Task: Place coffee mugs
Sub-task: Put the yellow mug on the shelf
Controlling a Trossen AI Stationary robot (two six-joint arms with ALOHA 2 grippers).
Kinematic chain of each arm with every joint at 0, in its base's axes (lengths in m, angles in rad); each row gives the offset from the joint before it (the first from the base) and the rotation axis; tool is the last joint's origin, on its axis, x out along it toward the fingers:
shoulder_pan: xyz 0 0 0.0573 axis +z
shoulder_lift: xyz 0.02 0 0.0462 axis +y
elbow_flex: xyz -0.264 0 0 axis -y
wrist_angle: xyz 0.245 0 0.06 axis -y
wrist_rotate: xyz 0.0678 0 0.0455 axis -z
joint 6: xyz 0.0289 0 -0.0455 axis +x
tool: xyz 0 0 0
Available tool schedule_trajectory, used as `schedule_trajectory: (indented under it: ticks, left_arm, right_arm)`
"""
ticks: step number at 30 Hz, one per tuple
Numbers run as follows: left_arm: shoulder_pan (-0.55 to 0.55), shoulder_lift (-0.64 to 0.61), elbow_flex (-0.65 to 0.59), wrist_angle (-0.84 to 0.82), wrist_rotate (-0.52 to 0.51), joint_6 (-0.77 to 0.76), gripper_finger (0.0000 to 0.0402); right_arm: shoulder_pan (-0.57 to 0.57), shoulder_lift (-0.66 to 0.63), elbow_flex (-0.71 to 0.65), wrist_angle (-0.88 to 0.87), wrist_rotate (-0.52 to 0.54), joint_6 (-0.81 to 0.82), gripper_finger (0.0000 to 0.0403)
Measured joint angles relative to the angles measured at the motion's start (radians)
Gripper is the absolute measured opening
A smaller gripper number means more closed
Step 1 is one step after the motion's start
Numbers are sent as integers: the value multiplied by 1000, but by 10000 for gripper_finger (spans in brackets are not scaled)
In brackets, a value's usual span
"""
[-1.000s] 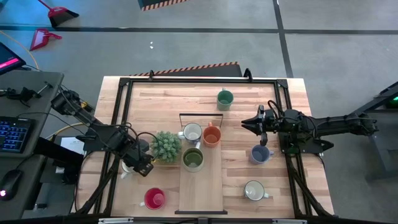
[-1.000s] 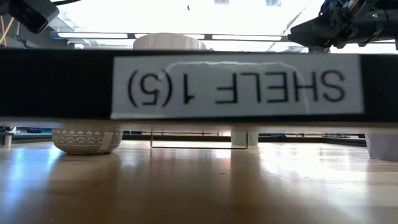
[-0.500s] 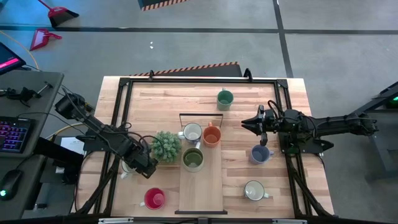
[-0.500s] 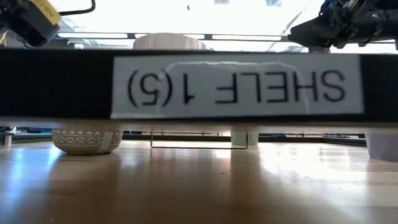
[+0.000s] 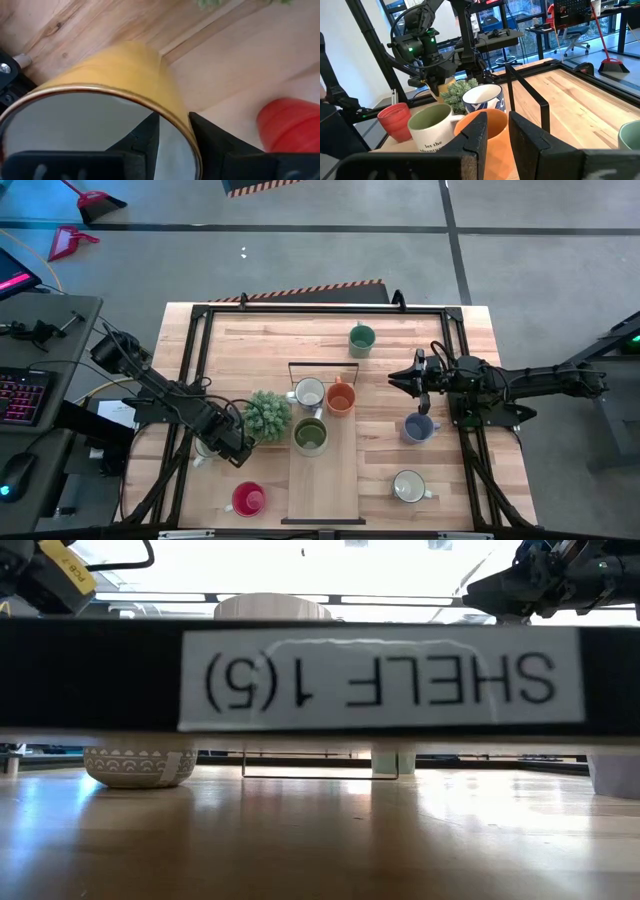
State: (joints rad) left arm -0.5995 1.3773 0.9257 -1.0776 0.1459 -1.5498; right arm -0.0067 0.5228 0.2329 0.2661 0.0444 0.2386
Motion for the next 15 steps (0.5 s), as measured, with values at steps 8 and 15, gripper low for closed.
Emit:
schedule_trajectory:
  ticks: [8, 15]
  left_arm:
    - [0, 0, 1, -2, 6, 50, 16]
    - [0, -1, 1, -9, 1, 68, 9]
  right_arm:
    - [0, 0, 0, 0, 0, 0, 67]
    - [0, 0, 0, -34, 12, 0, 67]
